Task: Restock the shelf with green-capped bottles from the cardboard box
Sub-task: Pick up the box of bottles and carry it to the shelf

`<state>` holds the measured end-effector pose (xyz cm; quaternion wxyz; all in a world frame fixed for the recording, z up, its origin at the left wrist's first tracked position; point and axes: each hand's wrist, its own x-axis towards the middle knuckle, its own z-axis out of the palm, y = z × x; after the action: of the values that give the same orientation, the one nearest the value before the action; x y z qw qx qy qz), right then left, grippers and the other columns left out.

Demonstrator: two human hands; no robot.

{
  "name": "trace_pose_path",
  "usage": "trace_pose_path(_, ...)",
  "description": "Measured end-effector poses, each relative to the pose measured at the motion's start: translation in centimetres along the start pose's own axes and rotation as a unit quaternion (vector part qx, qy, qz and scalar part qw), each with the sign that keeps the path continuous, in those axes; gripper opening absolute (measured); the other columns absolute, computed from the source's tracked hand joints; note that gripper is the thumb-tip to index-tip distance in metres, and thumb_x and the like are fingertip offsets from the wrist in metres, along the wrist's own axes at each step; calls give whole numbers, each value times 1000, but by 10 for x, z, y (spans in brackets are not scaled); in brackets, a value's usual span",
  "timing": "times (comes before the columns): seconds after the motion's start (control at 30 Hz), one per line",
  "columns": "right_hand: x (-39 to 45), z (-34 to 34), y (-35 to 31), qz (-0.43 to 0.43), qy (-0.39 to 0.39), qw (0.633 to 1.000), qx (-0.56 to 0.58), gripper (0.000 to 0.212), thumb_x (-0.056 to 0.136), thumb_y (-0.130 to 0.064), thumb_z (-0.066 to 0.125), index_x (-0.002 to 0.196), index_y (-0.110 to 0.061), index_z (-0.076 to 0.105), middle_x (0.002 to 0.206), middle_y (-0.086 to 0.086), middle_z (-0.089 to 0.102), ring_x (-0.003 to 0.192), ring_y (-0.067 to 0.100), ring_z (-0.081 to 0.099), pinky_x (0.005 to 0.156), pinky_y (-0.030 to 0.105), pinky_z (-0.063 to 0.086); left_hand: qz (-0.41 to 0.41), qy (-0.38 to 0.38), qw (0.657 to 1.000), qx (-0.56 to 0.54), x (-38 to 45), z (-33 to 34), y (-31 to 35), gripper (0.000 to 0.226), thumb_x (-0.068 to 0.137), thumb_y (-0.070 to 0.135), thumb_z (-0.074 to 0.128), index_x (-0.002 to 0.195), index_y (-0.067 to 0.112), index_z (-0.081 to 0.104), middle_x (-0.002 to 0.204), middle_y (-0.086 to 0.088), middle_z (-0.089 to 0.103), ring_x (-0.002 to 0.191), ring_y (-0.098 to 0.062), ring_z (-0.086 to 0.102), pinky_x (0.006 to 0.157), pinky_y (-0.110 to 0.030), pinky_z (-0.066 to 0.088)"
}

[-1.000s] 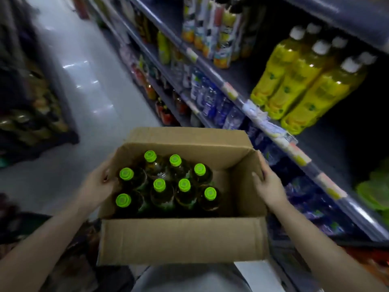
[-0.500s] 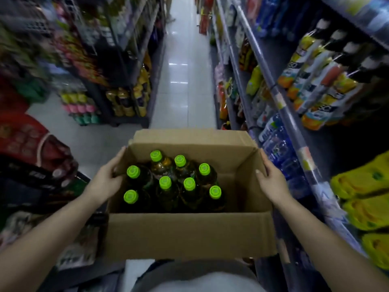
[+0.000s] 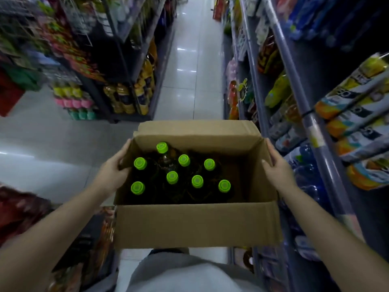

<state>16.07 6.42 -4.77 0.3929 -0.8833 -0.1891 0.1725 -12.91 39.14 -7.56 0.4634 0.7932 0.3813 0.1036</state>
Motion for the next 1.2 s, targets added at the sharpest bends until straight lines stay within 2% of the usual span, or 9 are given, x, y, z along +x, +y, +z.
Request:
trace_pose_path(0.07, 29, 9, -5, 8, 5, 1000, -9, 62, 97, -16, 47, 146, -45, 23, 117, -7, 57, 100, 19, 58, 78, 35, 53, 3, -19, 1000, 9, 36, -2, 3, 81, 84, 15, 61, 129, 72, 24, 126, 7, 56, 120, -22, 55, 95, -47, 49)
trace_pose_path(0.13, 54, 17, -12, 23, 12, 1000, -14, 62, 98, -17, 47, 145, -48, 22, 109, -9, 55, 89, 14, 57, 75, 36, 54, 9, -33, 999, 23, 69, -6, 10, 78, 84, 21, 59, 131, 70, 22, 128, 4, 57, 118, -25, 57, 94, -52, 49)
trace_pose_path(0.33, 129, 26, -42, 32, 26, 999, -2, 63, 97, -15, 48, 146, -45, 22, 134, -7, 53, 118, 14, 53, 86, 27, 45, 20, -39, 997, 71, 161, -26, 39, 76, 81, 31, 57, 131, 71, 17, 122, -3, 64, 107, -27, 62, 86, -51, 53)
trace_pose_path(0.47, 183, 30, -60, 22, 19, 999, -14, 64, 97, -14, 48, 149, -40, 20, 144, 2, 48, 122, 21, 53, 91, 33, 48, 6, -38, 997, 62, 216, -28, 51, 79, 85, 25, 59, 128, 75, 17, 116, 2, 61, 102, -23, 62, 79, -42, 55)
trace_pose_path(0.63, 259, 39, -71, 35, 8, 999, -3, 63, 97, -14, 48, 148, -40, 22, 141, 4, 51, 123, 23, 53, 99, 44, 48, -9, -35, 998, 58, 283, -21, 62, 80, 89, 12, 58, 137, 62, 19, 122, 2, 59, 107, -22, 60, 83, -42, 52)
trace_pose_path(0.8, 350, 45, -78, 43, -3, 999, -20, 63, 97, -16, 49, 147, -44, 22, 138, 7, 53, 114, 21, 56, 92, 35, 48, -34, -30, 999, 30, 350, -7, 80, 80, 90, 11, 59, 136, 64, 21, 134, 6, 52, 116, -20, 56, 92, -44, 50)
trace_pose_path(0.97, 434, 42, -96, 41, -20, 999, 2, 63, 97, -13, 49, 147, -41, 23, 137, 5, 54, 116, 18, 54, 93, 28, 44, -43, -21, 999, 8, 419, 0, 100, 86, 89, 3, 57, 133, 68, 22, 132, 11, 53, 114, -15, 57, 90, -42, 51)
trace_pose_path(1.07, 481, 40, -110, 17, -20, 1000, 2, 63, 96, -12, 49, 148, -38, 23, 136, -2, 52, 117, 13, 52, 93, 23, 41, -42, -16, 999, 5, 466, 1, 113, 85, 88, 2, 59, 138, 59, 24, 134, 6, 53, 116, -14, 56, 91, -35, 49)
trace_pose_path(1.2, 541, 43, -120, 19, -20, 1000, -5, 62, 97, -17, 47, 147, -43, 21, 136, 1, 53, 105, 10, 52, 86, 28, 47, -42, -3, 999, 30, 531, 2, 126, 84, 86, 3, 60, 142, 54, 23, 131, 4, 54, 115, -14, 55, 92, -32, 46)
